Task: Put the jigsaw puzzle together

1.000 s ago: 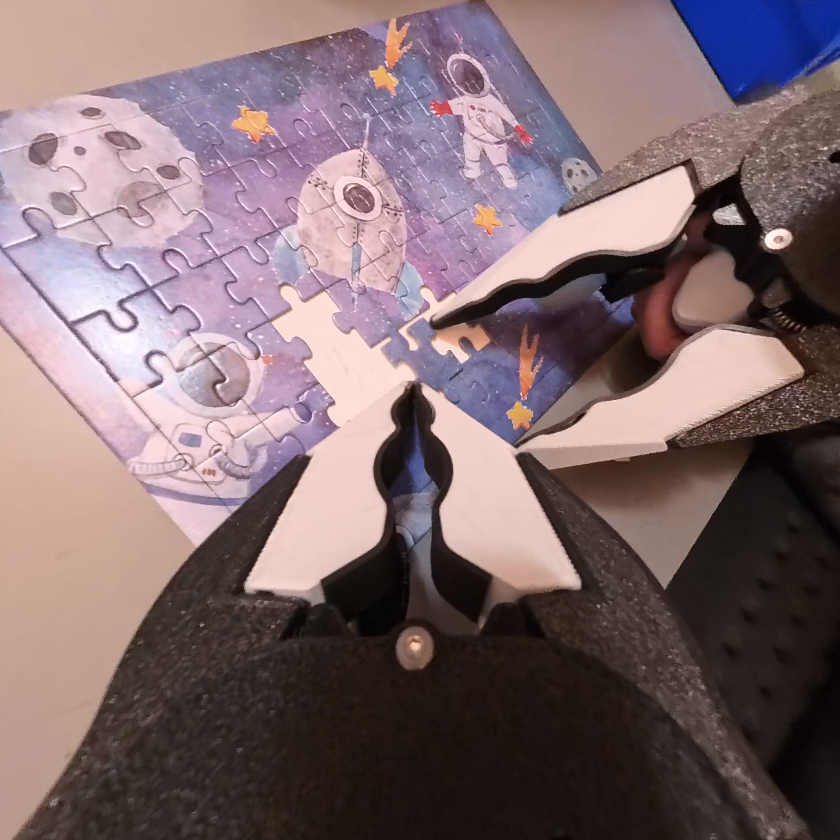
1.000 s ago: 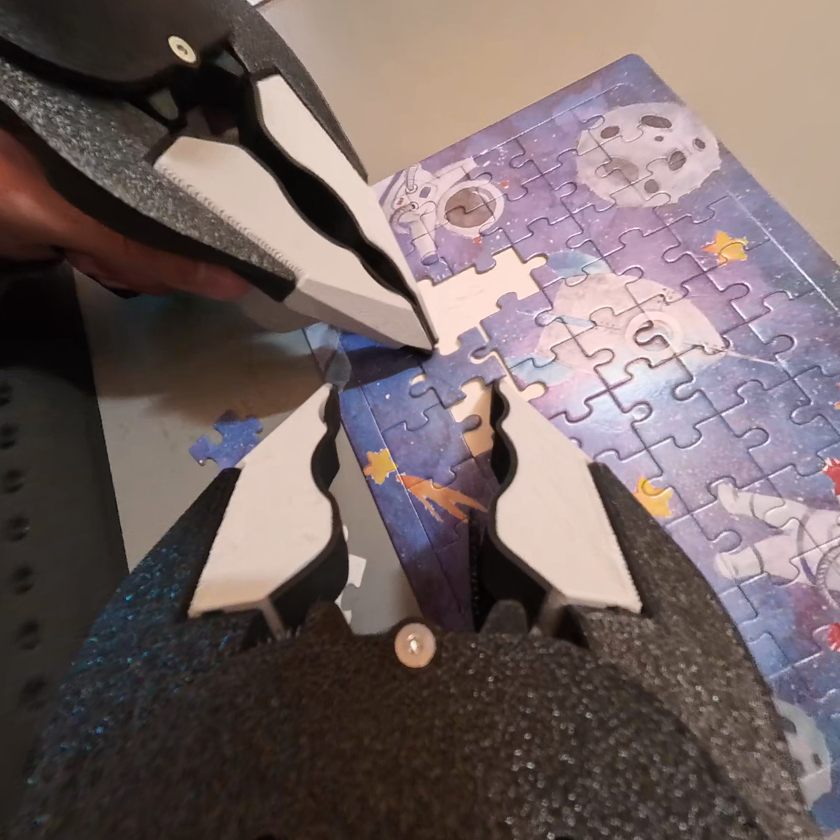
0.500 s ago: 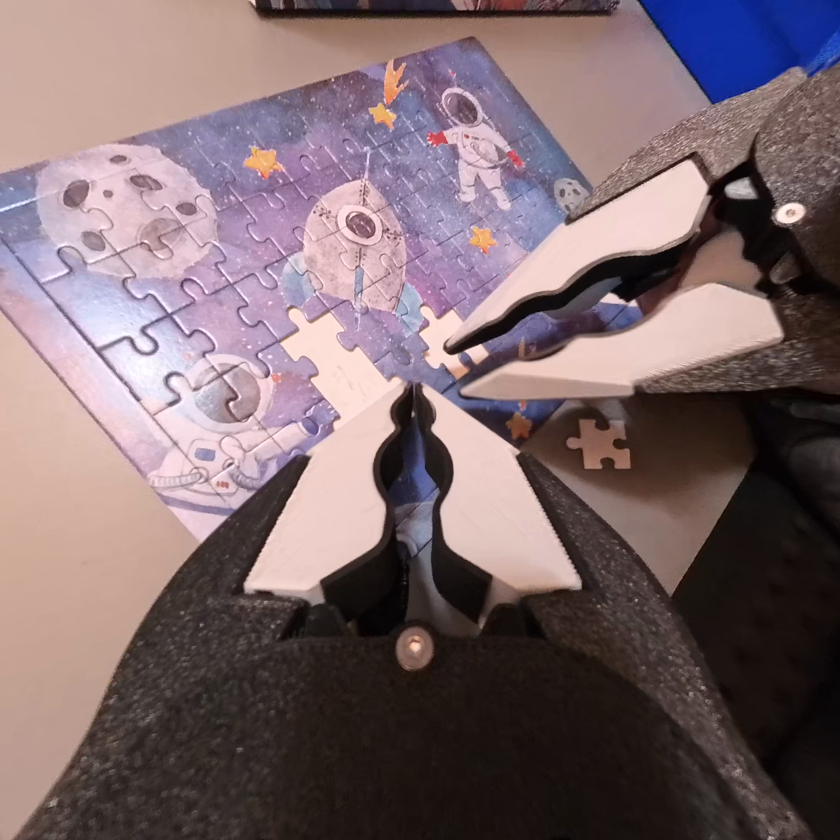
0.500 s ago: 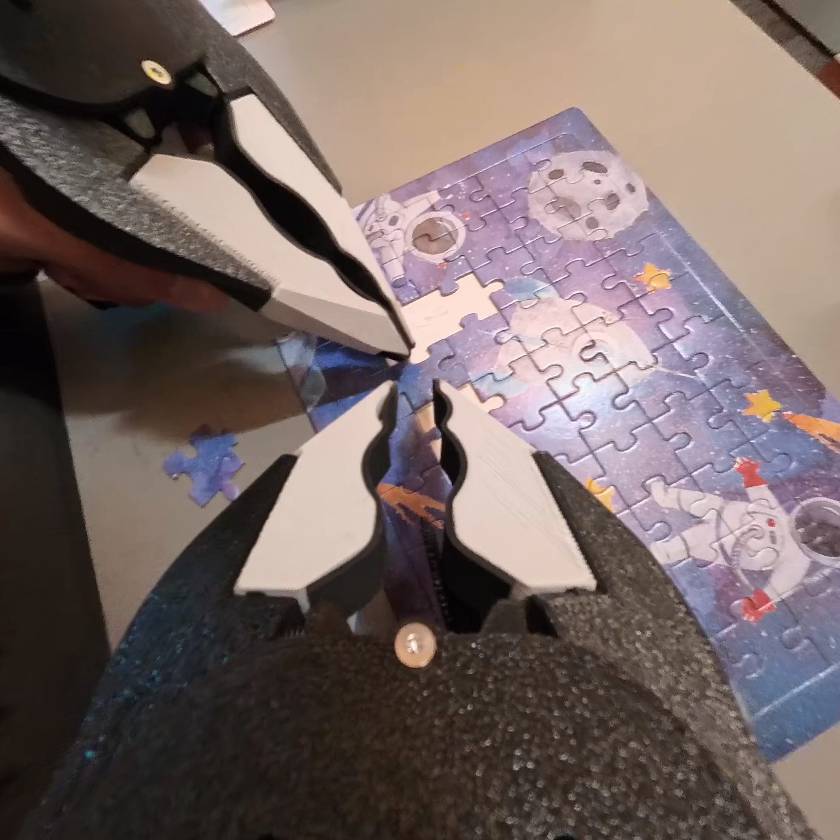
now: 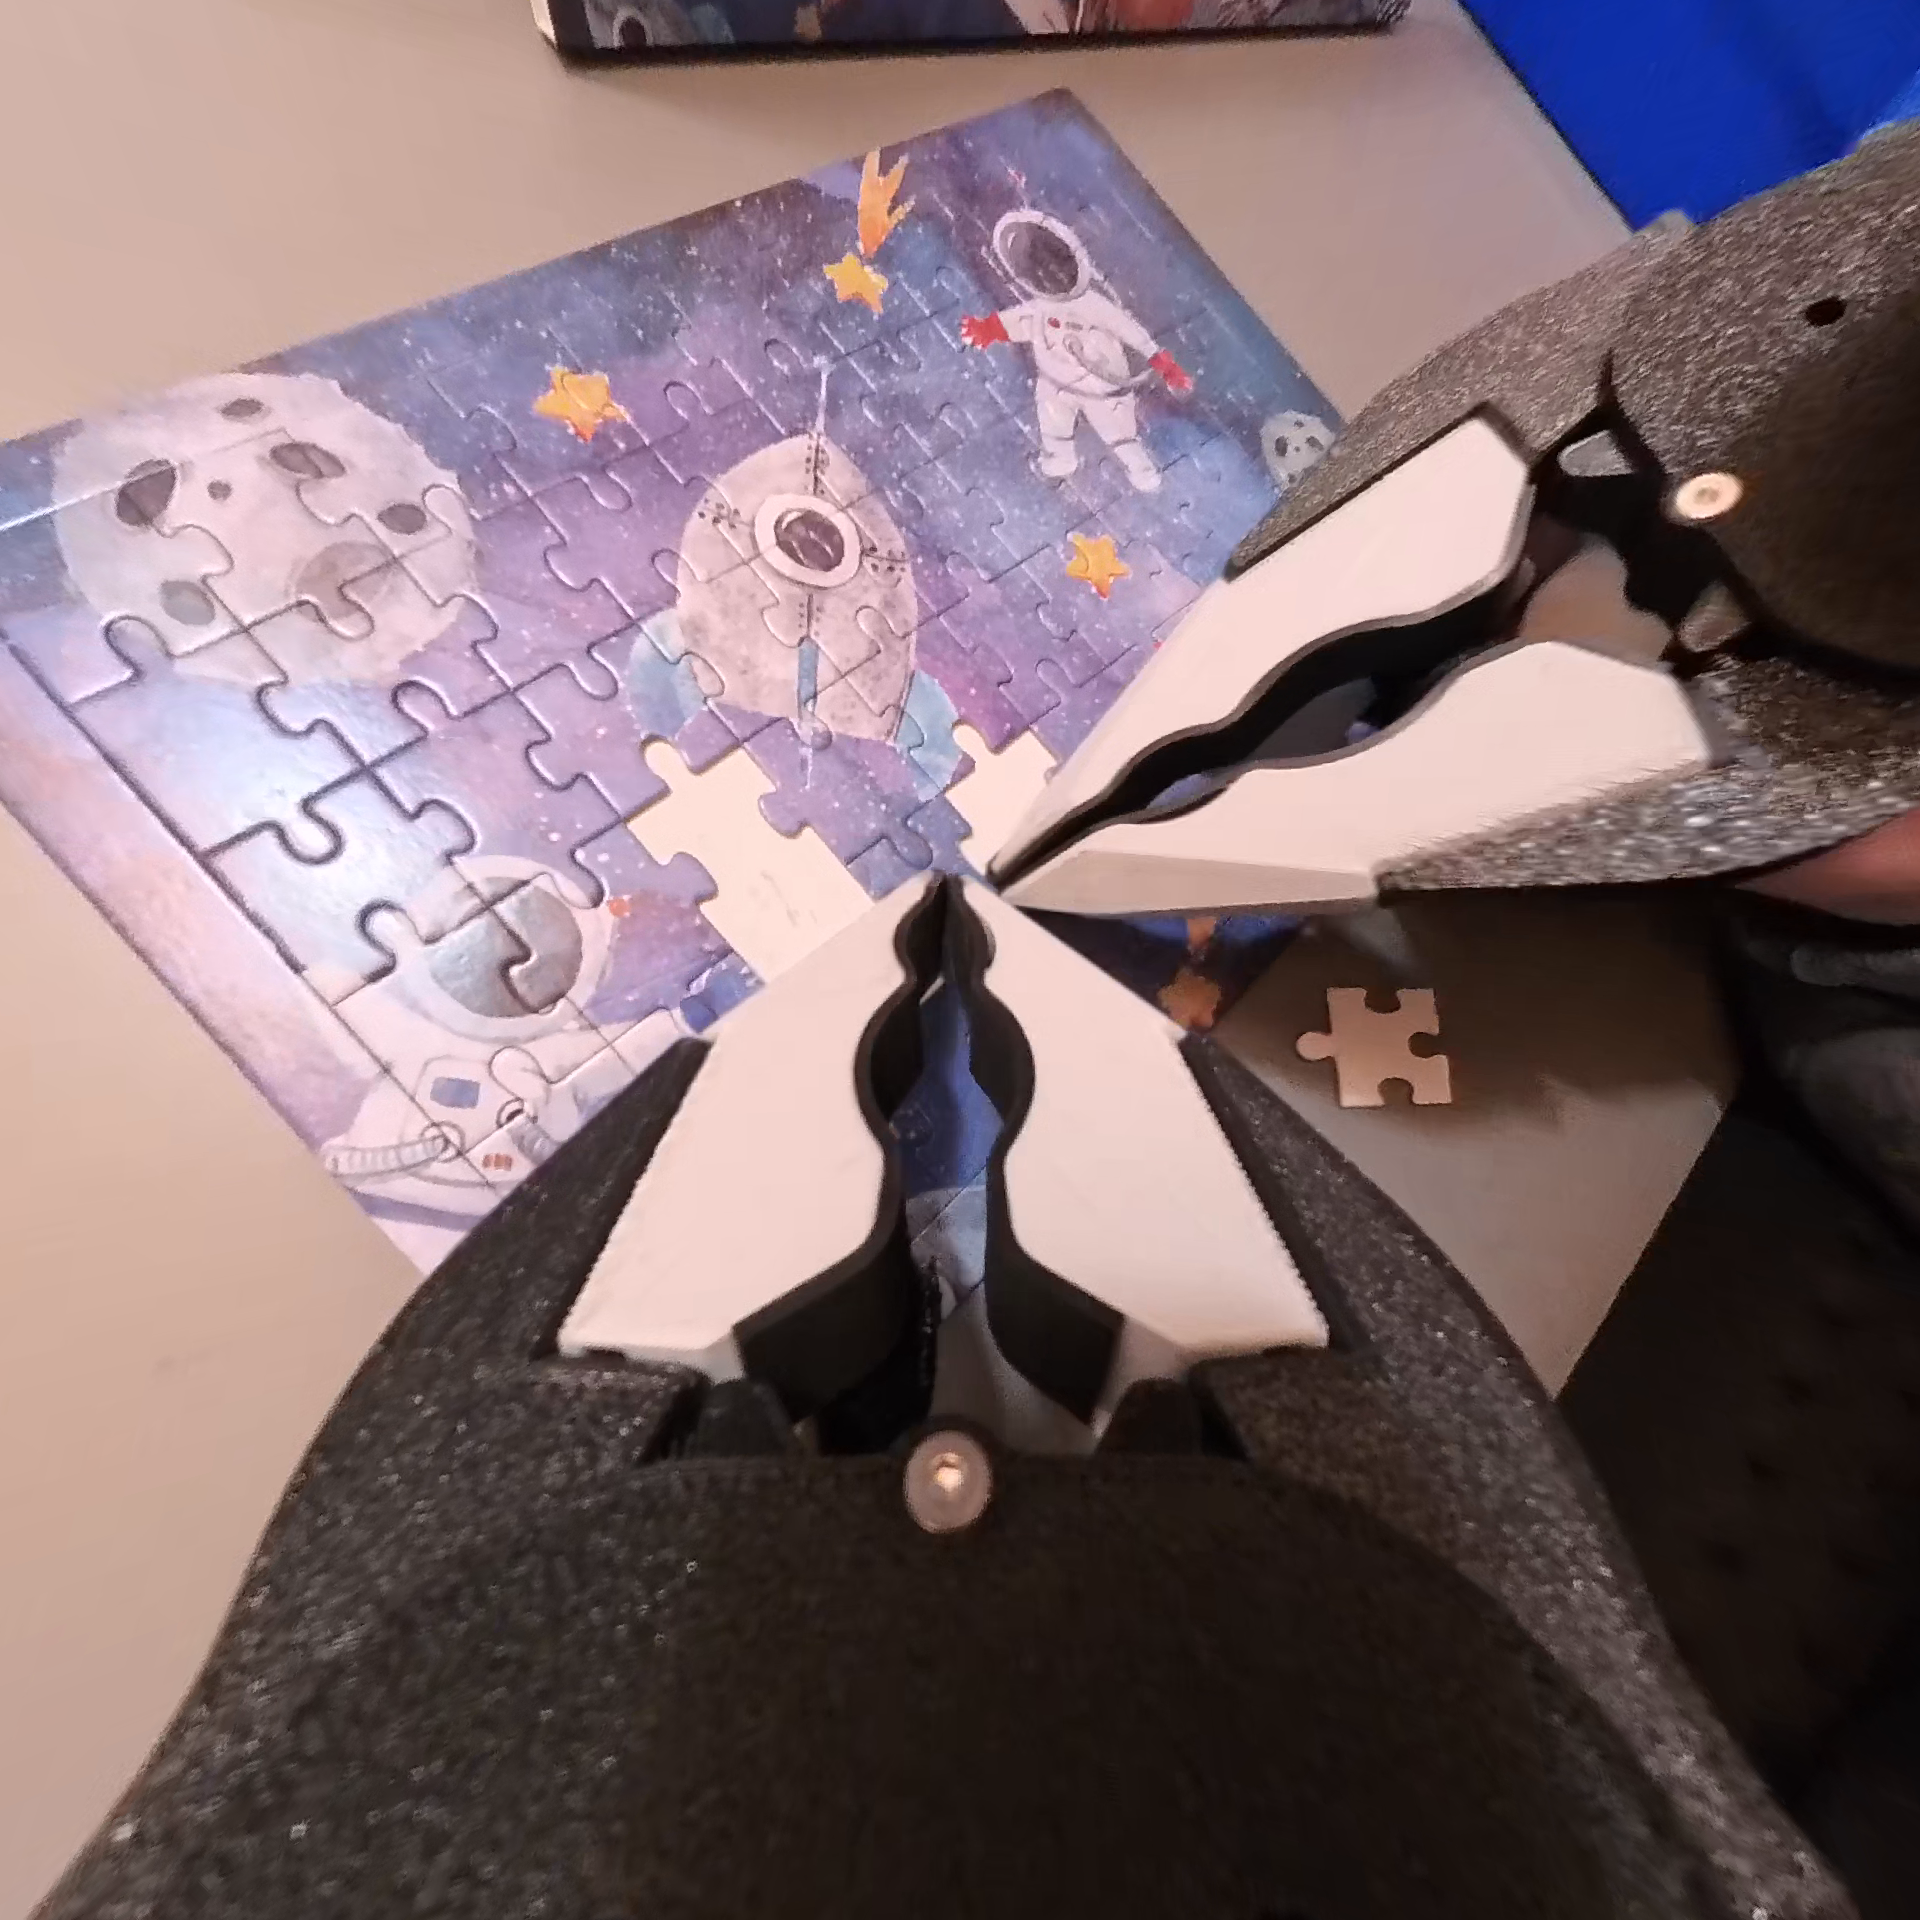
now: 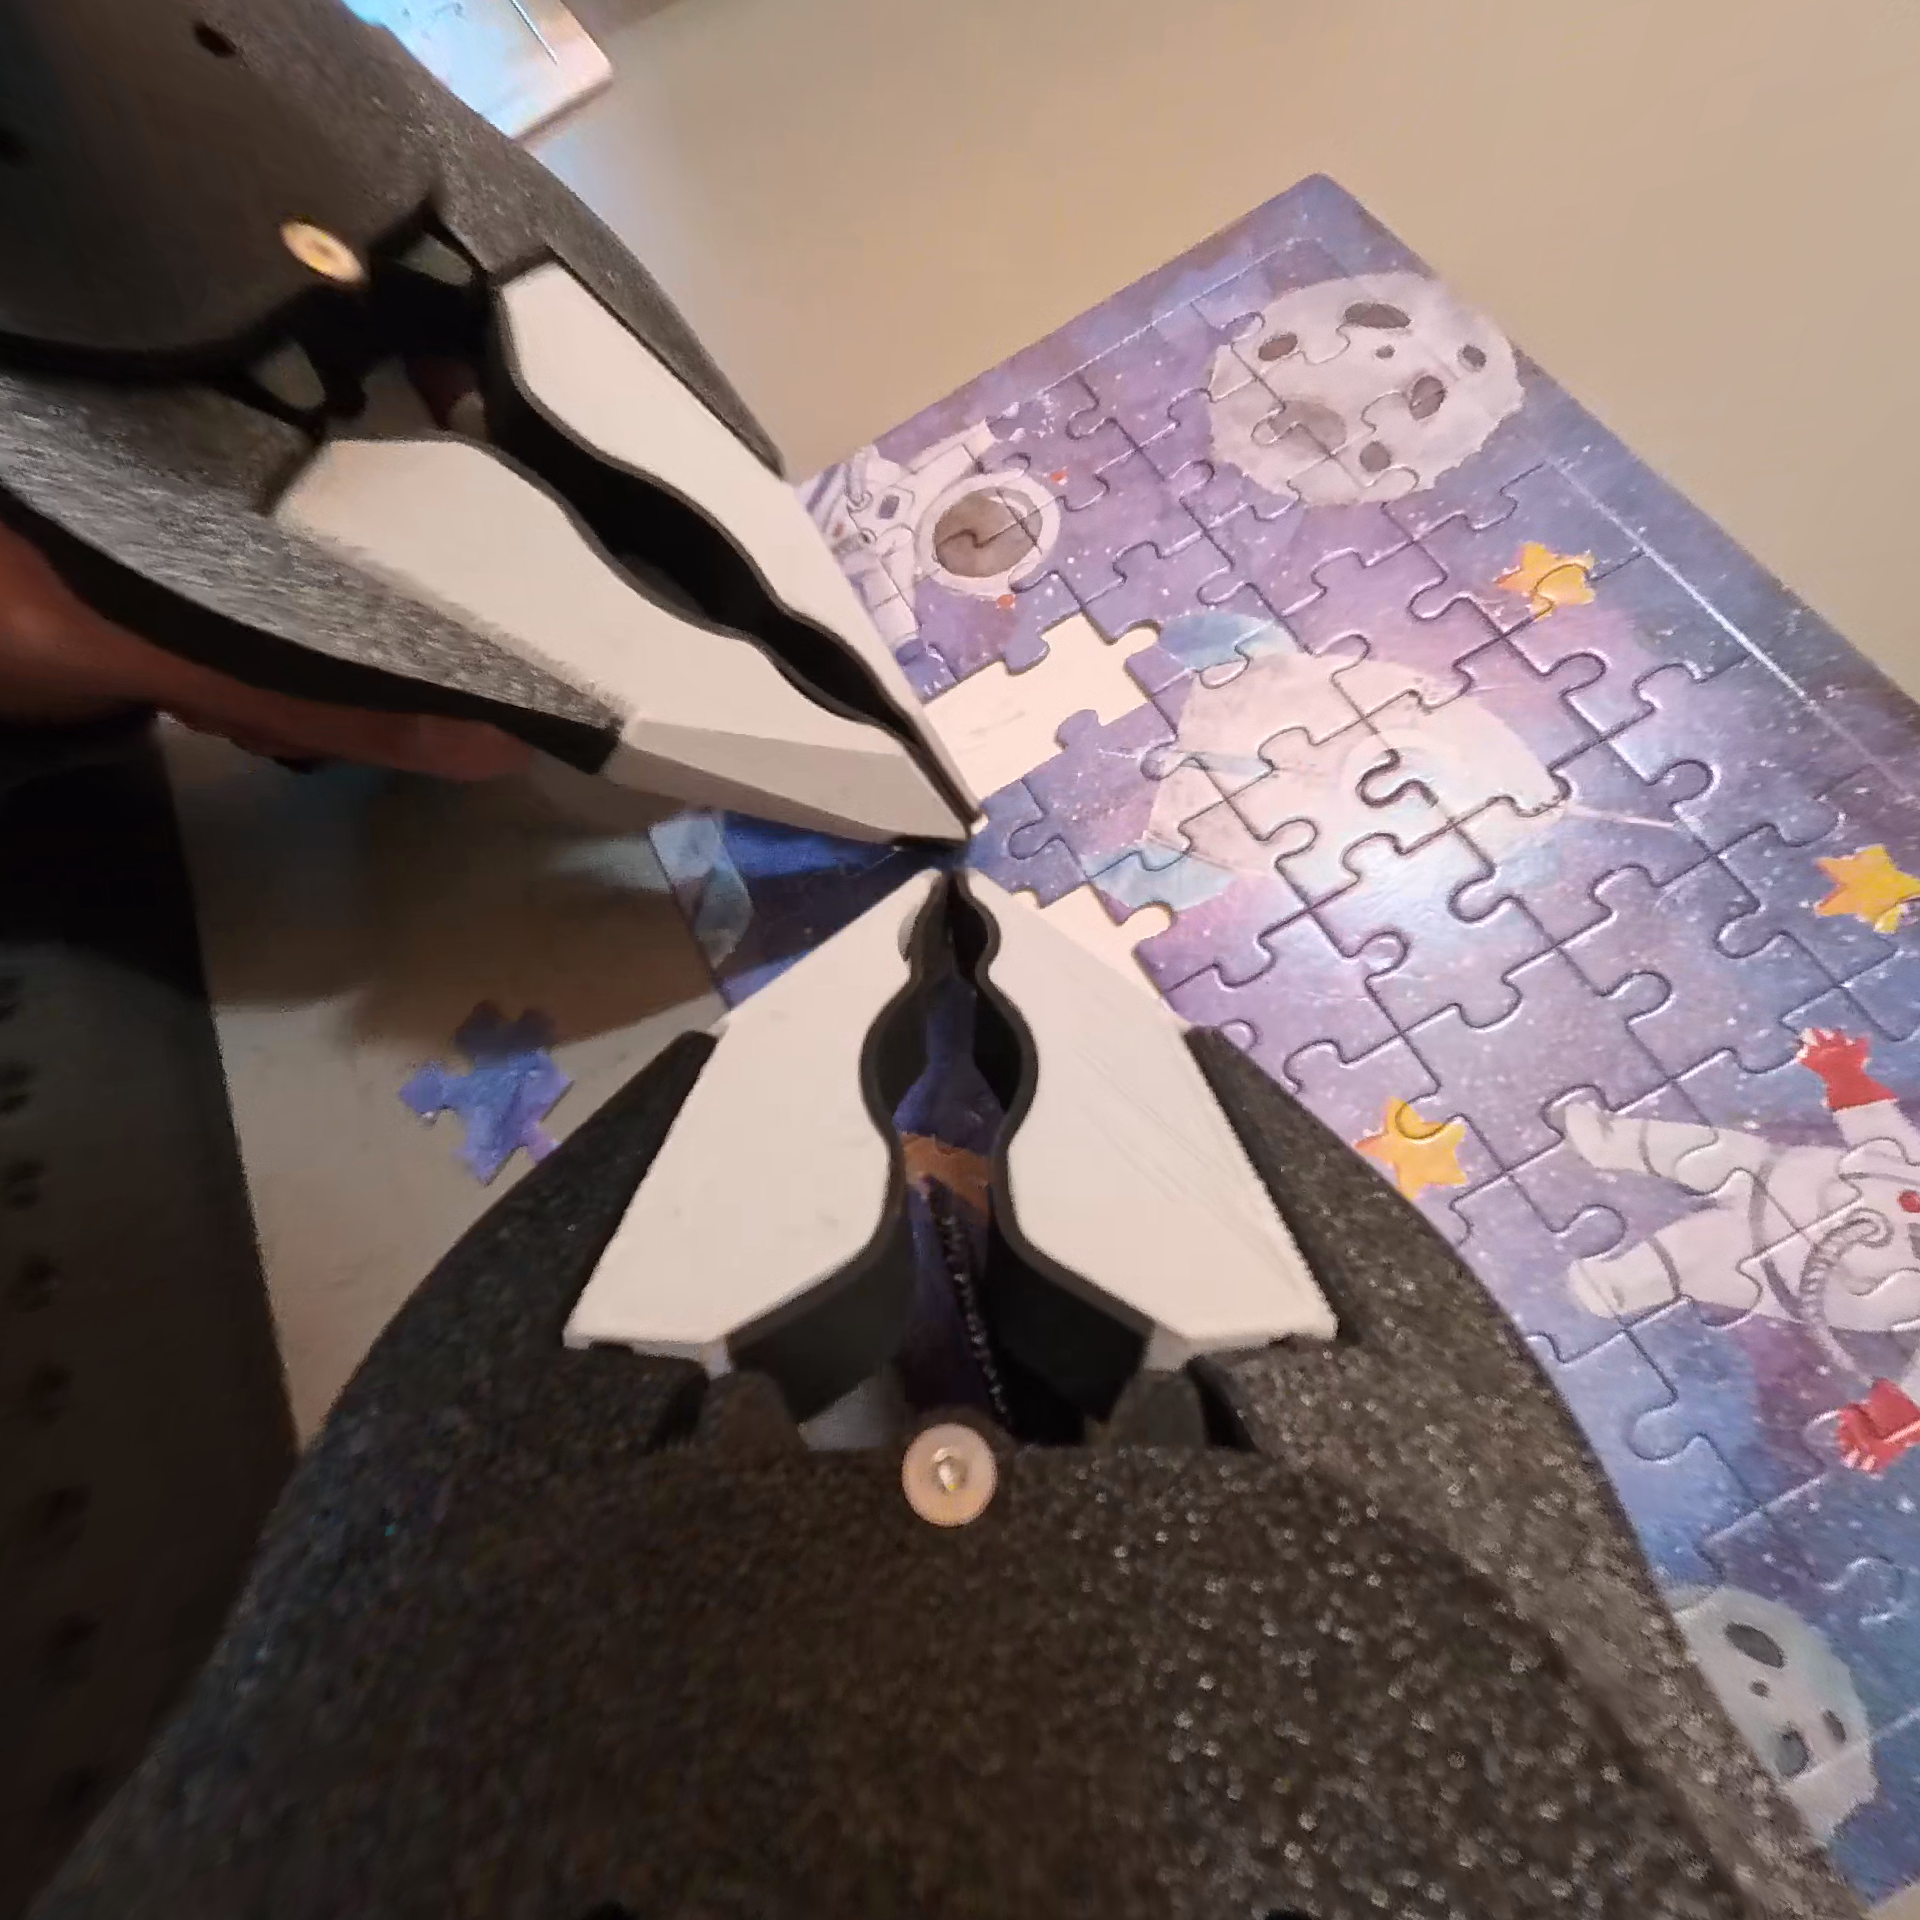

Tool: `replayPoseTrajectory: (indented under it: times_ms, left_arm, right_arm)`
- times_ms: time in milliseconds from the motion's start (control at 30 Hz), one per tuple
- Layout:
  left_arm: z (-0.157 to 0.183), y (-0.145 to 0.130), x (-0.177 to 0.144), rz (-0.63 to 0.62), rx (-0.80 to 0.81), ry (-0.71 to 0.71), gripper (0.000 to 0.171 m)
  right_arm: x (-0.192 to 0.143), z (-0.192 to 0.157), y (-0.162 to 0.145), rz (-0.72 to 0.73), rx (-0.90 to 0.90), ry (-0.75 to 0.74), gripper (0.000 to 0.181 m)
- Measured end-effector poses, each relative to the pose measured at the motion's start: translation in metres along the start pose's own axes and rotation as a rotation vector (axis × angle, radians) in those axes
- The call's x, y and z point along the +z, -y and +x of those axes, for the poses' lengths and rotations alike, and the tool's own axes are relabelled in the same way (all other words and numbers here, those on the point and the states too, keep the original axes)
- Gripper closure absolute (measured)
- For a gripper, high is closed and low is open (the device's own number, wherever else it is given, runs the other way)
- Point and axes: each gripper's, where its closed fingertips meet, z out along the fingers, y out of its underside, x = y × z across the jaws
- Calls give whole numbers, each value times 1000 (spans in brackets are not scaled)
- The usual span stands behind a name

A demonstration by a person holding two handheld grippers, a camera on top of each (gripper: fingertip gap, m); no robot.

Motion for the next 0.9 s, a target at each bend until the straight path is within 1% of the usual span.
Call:
replayPoseTrajectory:
  times_ms: [67,133,167,267,333,367,400,467,500,567,633,700,767,800,900]
  left_arm:
    - [-2,-6,4,-33,9,12,171]
    - [-4,-7,5,-34,10,22,171]
    - [-4,-6,4,-32,8,22,171]
    - [-7,0,-1,8,-6,30,171]
    - [-9,-4,0,-22,-1,36,171]
    - [-10,-2,-3,-3,-5,42,171]
    - [-9,5,-11,46,-17,33,171]
    - [-12,16,-32,127,-52,19,171]
    - [-14,15,-41,137,-61,20,171]
    - [-22,4,-58,119,-60,56,171]
    - [-16,-11,-69,89,-36,34,166]
    - [9,-37,-73,0,9,-63,156]
    - [31,-64,-76,-81,93,-119,153]
    - [42,-75,-77,-113,144,-138,147]
    - [54,-89,-71,-146,305,-68,134]
  right_arm:
    - [-2,-3,1,5,-12,8,181]
    - [4,-6,-13,-58,-47,11,180]
    - [3,-5,-10,-35,-52,-6,181]
    - [0,-6,-9,-32,-59,-6,181]
    - [-8,-7,-2,12,-51,2,181]
    - [-14,-6,0,32,-38,2,181]
    - [-21,-5,0,48,-28,1,181]
    - [-36,-3,-7,63,-14,-7,181]
    - [-44,-8,-14,57,-9,18,180]
    - [-57,-23,-31,13,-5,66,163]
    - [-65,-33,-49,-47,-23,52,153]
    - [-68,-43,-60,-73,-50,19,151]
    - [-66,-58,-62,-69,-61,28,150]
    - [-64,-63,-63,-71,-73,20,151]
    - [-56,-62,-65,-110,-164,-80,151]
